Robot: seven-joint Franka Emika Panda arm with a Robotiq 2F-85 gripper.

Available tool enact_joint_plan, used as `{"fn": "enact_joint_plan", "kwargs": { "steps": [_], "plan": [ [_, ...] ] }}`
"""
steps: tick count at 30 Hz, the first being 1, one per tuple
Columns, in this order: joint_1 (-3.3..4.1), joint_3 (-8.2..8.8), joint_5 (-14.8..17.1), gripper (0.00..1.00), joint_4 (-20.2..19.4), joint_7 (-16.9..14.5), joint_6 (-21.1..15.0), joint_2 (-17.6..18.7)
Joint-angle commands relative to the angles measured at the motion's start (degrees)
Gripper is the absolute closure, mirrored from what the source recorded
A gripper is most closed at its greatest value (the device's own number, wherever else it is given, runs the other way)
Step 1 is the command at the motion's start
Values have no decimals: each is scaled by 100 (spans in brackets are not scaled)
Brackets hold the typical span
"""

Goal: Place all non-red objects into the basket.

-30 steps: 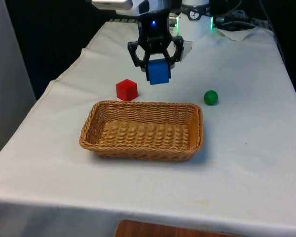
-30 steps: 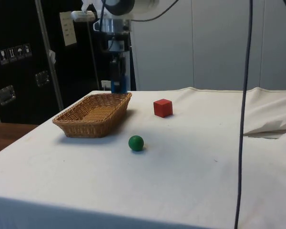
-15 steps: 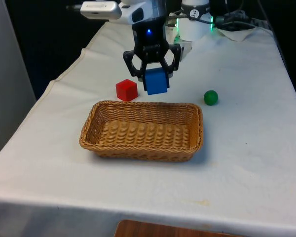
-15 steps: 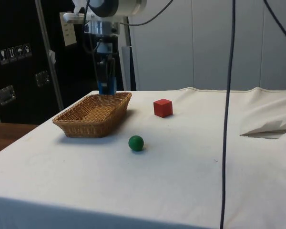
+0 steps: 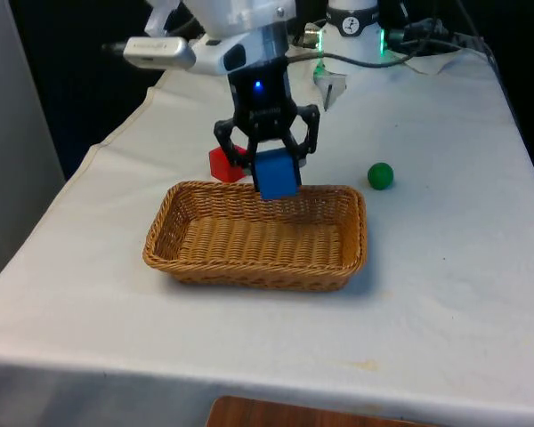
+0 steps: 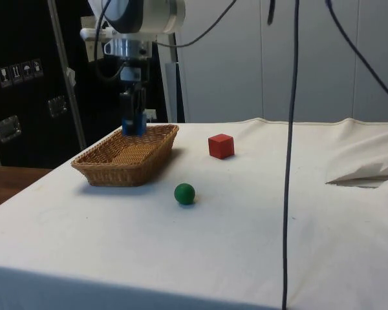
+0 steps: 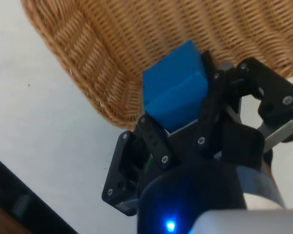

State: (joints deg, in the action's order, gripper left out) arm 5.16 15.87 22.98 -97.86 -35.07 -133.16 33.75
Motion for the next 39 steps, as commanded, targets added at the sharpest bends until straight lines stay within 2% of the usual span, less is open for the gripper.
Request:
{"fn": "enact_joint_plan", "kwargs": {
  "steps": [1, 5, 7, 8, 9, 11, 14, 17, 18, 20, 25, 26, 28, 39],
  "plan": [
    [-74, -40, 92, 97, 97, -80, 57, 97],
    [-132, 40, 344, 97, 332, -304, 52, 413],
    [-132, 97, 435, 97, 424, -378, 57, 527],
    [-74, 143, 441, 97, 384, -372, 6, 510],
    [-132, 126, 470, 97, 481, -407, 69, 590],
    [-132, 183, 516, 97, 584, -441, 86, 693],
    [-155, 252, 527, 97, 791, -441, 126, 888],
    [-149, 304, 504, 97, 922, -401, 132, 1008],
    [-132, 298, 516, 97, 854, -430, 69, 957],
    [-132, 350, 487, 97, 1037, -355, 120, 1123],
    [-120, 401, 470, 97, 1220, -286, 97, 1312],
    [-132, 372, 516, 97, 1163, -350, 69, 1261],
    [-97, 441, 458, 97, 1329, -223, 80, 1427],
    [-97, 447, 476, 97, 1467, -183, 74, 1536]
  ]
}}
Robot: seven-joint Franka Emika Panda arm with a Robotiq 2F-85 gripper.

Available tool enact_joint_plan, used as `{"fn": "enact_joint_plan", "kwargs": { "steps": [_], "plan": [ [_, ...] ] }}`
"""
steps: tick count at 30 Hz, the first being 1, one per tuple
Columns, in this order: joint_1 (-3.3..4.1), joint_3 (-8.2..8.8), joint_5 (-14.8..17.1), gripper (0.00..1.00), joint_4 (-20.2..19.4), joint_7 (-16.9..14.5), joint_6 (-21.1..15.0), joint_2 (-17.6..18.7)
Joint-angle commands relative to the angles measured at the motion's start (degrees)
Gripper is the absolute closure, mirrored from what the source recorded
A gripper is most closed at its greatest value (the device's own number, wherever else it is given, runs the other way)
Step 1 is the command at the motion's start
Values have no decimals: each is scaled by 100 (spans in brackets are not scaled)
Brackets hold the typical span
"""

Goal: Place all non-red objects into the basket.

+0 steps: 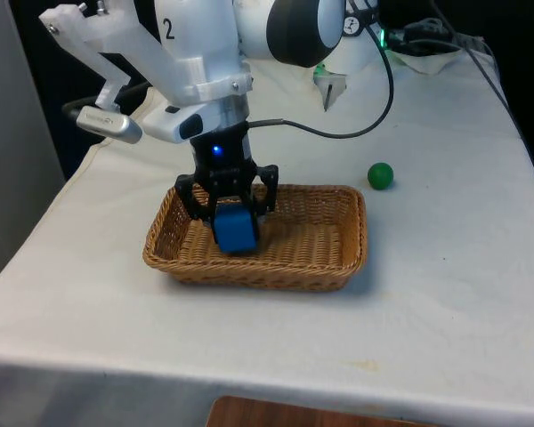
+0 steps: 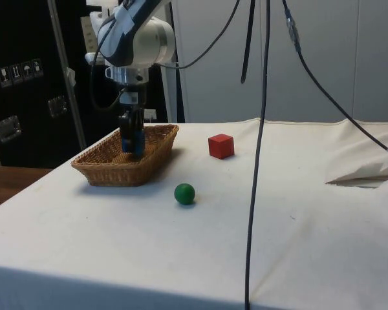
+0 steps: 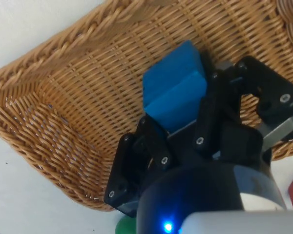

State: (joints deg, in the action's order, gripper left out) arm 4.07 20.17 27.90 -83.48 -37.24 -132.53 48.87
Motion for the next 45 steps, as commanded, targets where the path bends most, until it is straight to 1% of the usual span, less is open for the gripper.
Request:
{"fn": "enact_joint_plan", "kwargs": {
  "steps": [1, 3, 4, 8, 9, 10, 11, 12, 13, 14, 18, 20, 21, 25, 26, 27, 33, 34, 35, 37, 43, 44, 45],
  "plan": [
    [6, 17, -17, 97, 34, 34, 11, 23],
    [6, 11, -11, 96, 46, 34, 17, 34],
    [0, 11, -11, 82, 52, 34, 17, 40],
    [0, 11, -11, 43, 69, 29, 23, 46],
    [0, 0, 0, 34, 17, 0, 0, 11],
    [0, 11, -11, 34, 69, 29, 23, 52],
    [0, 11, -11, 19, 74, 29, 23, 52],
    [-6, 6, -11, 9, 74, 29, 23, 52],
    [-6, 6, -11, 2, 74, 29, 23, 52],
    [-6, 6, -6, 0, 80, 29, 23, 57],
    [0, 0, 0, 0, 29, 0, 0, 17],
    [-6, 6, -6, 0, 80, 29, 23, 57],
    [6, 34, -29, 0, 34, 29, 74, -40],
    [40, 97, -40, 0, -17, 29, 183, -195],
    [0, 63, 0, 0, 57, 0, 155, -103],
    [46, 109, -40, 0, -29, 29, 212, -229],
    [74, 160, -80, 0, -195, 17, 372, -544],
    [46, 126, -40, 0, -155, -11, 361, -504],
    [80, 166, -86, 0, -218, 11, 384, -584],
    [92, 189, -115, 0, -292, 11, 458, -728],
    [120, 241, -172, 0, -413, 17, 636, -1008],
    [74, 195, -109, 0, -338, -11, 619, -917],
    [126, 252, -178, 0, -441, 17, 670, -1060]
  ]
}}
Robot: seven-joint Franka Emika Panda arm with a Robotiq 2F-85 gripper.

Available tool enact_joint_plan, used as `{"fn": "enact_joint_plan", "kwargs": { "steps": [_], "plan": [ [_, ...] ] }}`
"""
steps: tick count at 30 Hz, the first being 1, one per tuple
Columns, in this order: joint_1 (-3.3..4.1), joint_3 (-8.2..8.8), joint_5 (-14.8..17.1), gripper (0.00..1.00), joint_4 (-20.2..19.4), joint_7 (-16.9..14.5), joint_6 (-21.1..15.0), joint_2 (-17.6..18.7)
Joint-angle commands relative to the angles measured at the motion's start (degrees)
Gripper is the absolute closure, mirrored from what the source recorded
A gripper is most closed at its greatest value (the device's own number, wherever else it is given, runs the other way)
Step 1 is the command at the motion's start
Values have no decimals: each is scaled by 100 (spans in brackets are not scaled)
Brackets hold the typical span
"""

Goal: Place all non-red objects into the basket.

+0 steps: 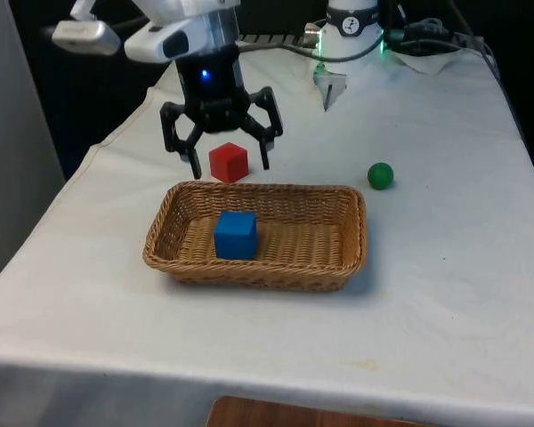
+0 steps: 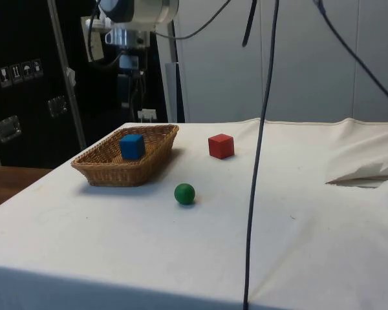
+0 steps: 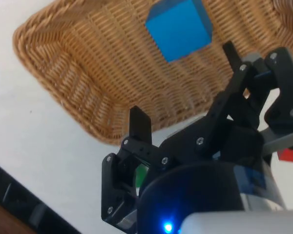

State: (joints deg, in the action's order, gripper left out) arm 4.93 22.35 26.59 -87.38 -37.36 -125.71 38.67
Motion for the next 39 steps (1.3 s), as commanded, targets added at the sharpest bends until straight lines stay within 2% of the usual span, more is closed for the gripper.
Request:
{"fn": "enact_joint_plan", "kwargs": {
  "steps": [1, 7, 8, 9, 16, 17, 18, 24, 25, 28, 32, 33, 34, 39],
  "plan": [
    [46, 46, -63, 0, -109, 29, 34, -143],
    [69, 63, -149, 0, -395, 17, 109, -498],
    [29, 23, -115, 0, -372, 0, 115, -476],
    [74, 63, -178, 0, -510, 17, 115, -625],
    [138, 46, -298, 0, -1008, 29, 103, -1129],
    [97, 23, -246, 0, -957, -6, 126, -1083],
    [149, 46, -309, 0, -1066, 29, 103, -1180],
    [235, 29, -407, 0, -1484, 63, 92, -1570],
    [178, 6, -338, 0, -1369, 6, 126, -1461],
    [286, 17, -453, 0, -1667, 97, 80, -1742],
    [332, -29, -602, 0, -1948, 201, 46, -2023],
    [281, -63, -510, 0, -1868, 126, 115, -1954],
    [338, -40, -636, 0, -1994, 223, 40, -2068],
    [372, -63, -848, 0, -2240, 338, 17, -2355]
  ]
}}
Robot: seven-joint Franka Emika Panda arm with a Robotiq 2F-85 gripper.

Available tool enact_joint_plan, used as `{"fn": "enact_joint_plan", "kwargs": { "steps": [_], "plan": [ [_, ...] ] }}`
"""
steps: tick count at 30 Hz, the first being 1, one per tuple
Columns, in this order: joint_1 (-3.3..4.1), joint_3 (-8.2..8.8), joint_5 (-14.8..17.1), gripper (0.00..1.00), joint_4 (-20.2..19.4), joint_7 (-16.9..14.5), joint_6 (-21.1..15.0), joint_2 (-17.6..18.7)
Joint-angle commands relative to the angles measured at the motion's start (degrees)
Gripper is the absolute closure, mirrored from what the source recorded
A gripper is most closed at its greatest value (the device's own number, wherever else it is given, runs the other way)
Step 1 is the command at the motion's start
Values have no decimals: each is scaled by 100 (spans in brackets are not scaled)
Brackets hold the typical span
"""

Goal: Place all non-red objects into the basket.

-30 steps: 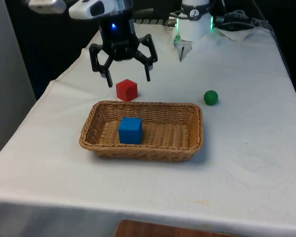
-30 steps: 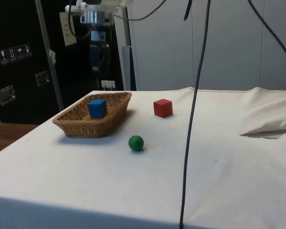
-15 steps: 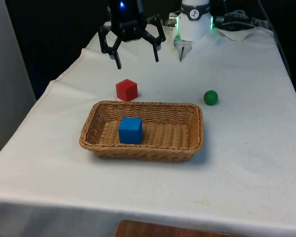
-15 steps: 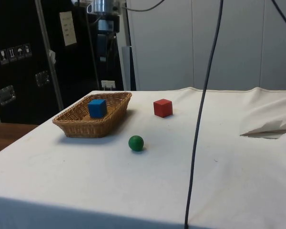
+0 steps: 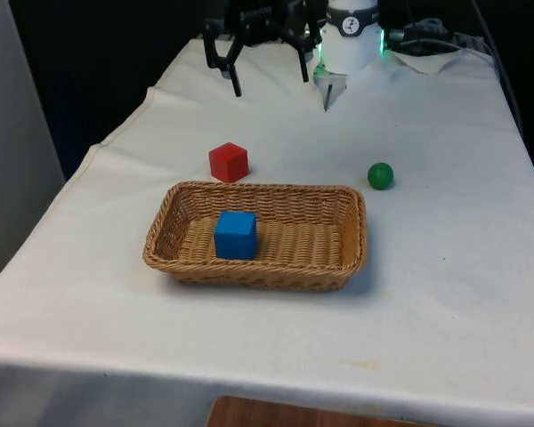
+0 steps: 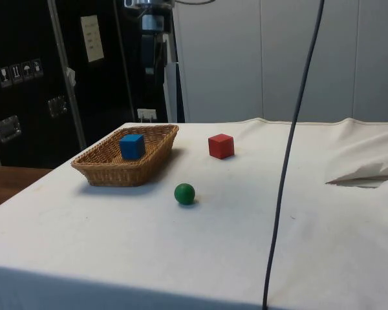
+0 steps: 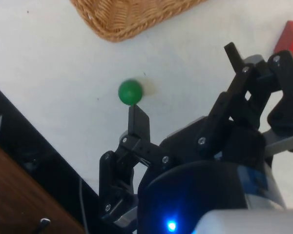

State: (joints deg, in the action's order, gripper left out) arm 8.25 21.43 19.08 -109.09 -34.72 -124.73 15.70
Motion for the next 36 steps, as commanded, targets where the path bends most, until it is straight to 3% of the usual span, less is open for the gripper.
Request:
{"fn": "enact_joint_plan", "kwargs": {
  "steps": [1, 2, 3, 10, 11, 12, 15, 18, 19, 26, 27, 28, 34, 36],
  "plan": [
    [46, 29, -132, 0, -103, 92, -86, -92],
    [6, 0, -40, 0, -34, 23, 0, -40],
    [46, 29, -172, 0, -132, 115, -92, -126],
    [52, 29, -470, 0, -315, 275, -195, -281],
    [11, 0, -372, 0, -258, 195, -92, -246],
    [52, 29, -510, 0, -332, 304, -212, -292],
    [63, 17, -642, 0, -378, 407, -258, -332],
    [63, -17, -670, 0, -401, 453, -258, -355],
    [29, -34, -596, 0, -361, 384, -178, -332],
    [92, -92, -699, 0, -544, 539, -229, -521],
    [34, -103, -602, 0, -435, 430, -172, -407],
    [92, -109, -710, 0, -579, 556, -223, -567],
    [92, -286, -831, 0, -900, 751, -189, -951],
    [52, -321, -751, 0, -900, 676, -160, -945]
  ]
}}
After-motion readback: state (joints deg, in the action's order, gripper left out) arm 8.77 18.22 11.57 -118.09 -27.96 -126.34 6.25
